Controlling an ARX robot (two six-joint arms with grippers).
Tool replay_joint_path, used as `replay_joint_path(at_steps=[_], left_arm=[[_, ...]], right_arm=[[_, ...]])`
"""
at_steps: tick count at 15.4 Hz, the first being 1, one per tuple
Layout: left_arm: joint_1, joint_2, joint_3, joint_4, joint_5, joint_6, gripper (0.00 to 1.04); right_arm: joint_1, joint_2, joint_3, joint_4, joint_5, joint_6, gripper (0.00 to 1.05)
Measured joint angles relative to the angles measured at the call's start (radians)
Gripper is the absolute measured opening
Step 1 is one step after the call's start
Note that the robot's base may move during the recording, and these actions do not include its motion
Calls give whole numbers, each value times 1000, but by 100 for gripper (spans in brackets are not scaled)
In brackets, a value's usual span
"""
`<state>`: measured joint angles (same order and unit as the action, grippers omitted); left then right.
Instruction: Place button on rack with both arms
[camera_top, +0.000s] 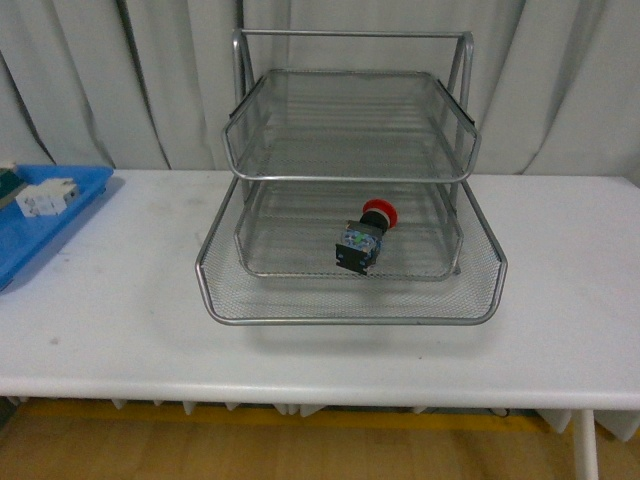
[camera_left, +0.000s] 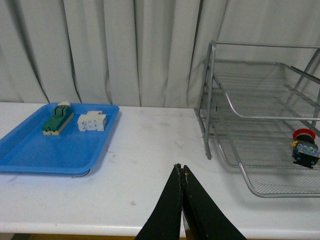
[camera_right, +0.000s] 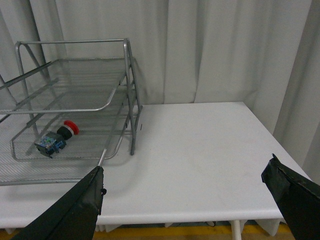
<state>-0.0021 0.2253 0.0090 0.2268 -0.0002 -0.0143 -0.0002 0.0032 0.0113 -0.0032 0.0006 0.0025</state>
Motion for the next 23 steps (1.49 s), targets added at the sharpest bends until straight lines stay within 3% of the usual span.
replay_joint_path(at_steps=[4,5,12,14,15,16,18,19,21,23], left_arm=[[0,-65,0,-76,0,0,2],[0,-156,0,-215,3,0,2],[0,-220,0,-230,0,-1,3],[0,-220,0,-230,0,0,26],[0,-220,0,-230,0,0,47],[0,-220,0,-230,0,0,60],[0,-220,0,-230,1,0,85],[0,-220,0,-231,1,0,97],[0,-220,0,-230,0,3,97],[0,-220,0,-230,0,3,98]], right_arm=[[0,0,0,0,0,0,98],[0,0,0,0,0,0,98],[0,0,0,0,0,0,98],[0,0,0,0,0,0,98],[0,0,0,0,0,0,98],[0,0,0,0,0,0,98],[-57,122,11,76,-209,-20,98],[-18,242,27,195,-233,-20,98],[54,487,84,425,-174,-5,98],[72,563,107,488,-149,4,98]])
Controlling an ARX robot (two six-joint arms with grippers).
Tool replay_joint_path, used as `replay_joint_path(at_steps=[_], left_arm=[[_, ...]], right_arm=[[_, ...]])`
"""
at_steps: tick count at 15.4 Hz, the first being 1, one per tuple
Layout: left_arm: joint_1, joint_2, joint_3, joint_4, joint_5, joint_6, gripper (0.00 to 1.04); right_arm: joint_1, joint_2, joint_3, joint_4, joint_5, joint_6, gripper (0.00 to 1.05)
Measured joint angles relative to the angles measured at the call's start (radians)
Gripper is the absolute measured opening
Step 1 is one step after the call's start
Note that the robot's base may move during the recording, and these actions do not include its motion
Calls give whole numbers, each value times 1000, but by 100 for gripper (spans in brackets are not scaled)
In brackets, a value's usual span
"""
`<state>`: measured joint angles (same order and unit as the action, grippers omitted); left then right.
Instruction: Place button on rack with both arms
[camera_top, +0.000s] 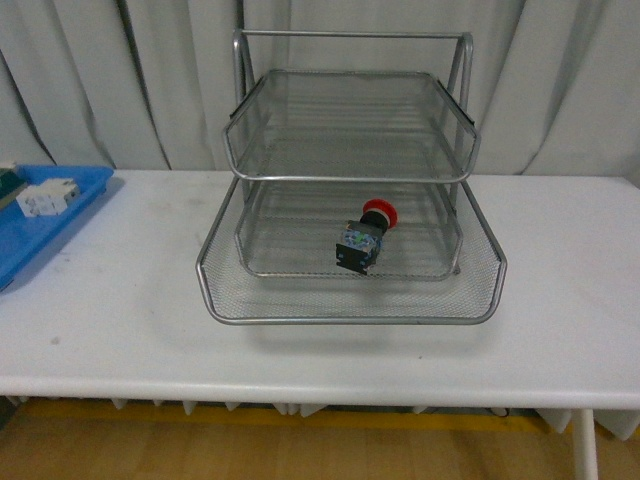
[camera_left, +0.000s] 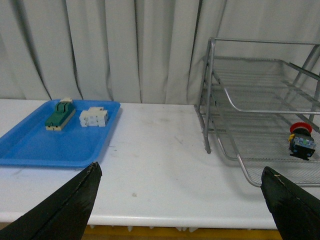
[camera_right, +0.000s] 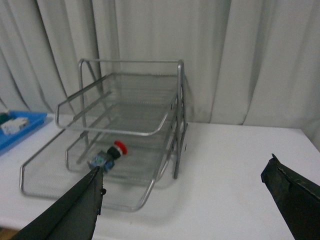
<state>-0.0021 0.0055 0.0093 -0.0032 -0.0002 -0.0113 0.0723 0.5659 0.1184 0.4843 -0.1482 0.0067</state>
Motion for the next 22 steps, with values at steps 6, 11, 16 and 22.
replay_joint_path(at_steps=[6,11,16,22], left_arm=[[0,0,0,0,0,0,98],[0,0,0,0,0,0,98],[0,0,0,0,0,0,98],[0,0,0,0,0,0,98]], right_arm=[[193,712,419,108,177,139,98],[371,1119,881,-277,238,155,84],[406,1177,904,-401,251,161,27],[434,1194,782,-358,222,185,2]])
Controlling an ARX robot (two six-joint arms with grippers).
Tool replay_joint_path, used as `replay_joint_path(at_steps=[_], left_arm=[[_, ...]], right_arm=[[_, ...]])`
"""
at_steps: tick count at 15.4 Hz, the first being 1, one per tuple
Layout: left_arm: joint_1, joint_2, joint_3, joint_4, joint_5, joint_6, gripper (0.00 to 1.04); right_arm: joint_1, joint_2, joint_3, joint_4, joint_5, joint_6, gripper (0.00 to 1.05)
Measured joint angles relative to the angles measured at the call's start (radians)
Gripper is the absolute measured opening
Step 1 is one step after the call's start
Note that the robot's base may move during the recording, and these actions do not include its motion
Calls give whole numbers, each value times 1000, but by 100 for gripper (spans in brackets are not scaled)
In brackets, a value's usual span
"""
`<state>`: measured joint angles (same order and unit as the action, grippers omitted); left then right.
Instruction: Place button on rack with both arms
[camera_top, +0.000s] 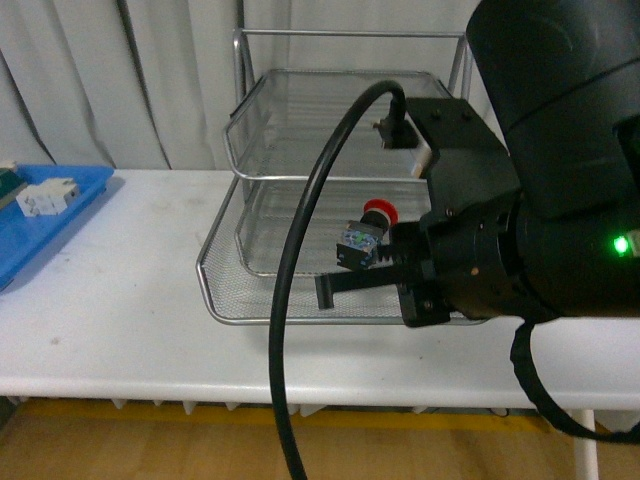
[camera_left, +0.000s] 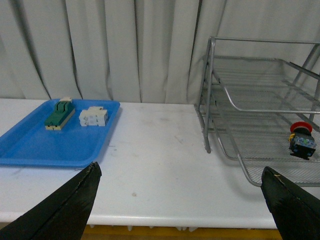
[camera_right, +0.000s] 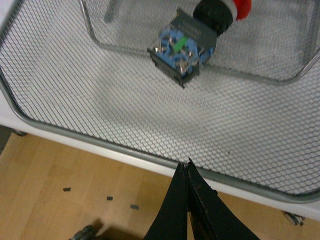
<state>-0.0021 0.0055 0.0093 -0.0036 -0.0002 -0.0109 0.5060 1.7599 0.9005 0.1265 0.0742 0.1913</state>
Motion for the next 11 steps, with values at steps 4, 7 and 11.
replay_joint_path(at_steps=[4,7,11], left_arm=[[0,0,0,0,0,0,98],[0,0,0,0,0,0,98],[0,0,0,0,0,0,98]], right_arm=[[32,84,-56,40,-6,22,2],[37,139,-37,25,-5,30,2],[14,173,45,16,0,33,2]])
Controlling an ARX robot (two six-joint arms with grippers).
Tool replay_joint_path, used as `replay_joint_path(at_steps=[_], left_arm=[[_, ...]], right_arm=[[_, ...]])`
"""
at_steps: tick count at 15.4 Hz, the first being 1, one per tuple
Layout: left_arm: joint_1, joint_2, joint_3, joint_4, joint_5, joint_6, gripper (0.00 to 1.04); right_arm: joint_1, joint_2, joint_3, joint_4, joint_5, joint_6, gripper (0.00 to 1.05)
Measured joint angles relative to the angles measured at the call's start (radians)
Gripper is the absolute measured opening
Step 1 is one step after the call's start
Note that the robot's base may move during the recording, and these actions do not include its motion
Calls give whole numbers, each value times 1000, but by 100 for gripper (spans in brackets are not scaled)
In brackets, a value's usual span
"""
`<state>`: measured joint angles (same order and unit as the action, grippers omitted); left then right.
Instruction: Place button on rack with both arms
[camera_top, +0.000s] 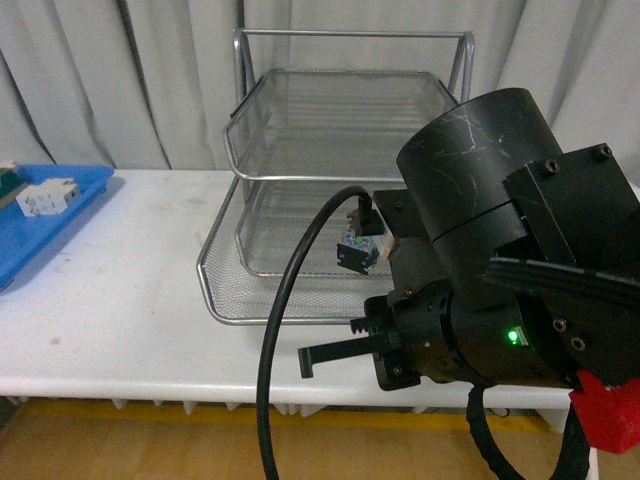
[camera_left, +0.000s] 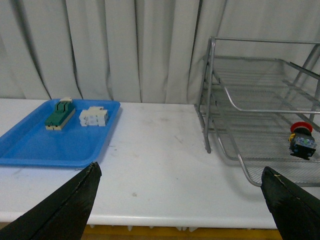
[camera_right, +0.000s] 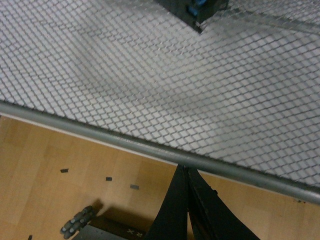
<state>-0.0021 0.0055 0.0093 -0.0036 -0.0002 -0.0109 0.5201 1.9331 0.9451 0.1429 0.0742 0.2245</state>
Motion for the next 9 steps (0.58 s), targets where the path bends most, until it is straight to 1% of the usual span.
replay_joint_path(at_steps=[4,9], left_arm=[[0,0,0,0,0,0,98],[0,0,0,0,0,0,98]], right_arm=[[-18,40,55,-37,1,-6,2],[-34,69,111,-25,5,-24,2]])
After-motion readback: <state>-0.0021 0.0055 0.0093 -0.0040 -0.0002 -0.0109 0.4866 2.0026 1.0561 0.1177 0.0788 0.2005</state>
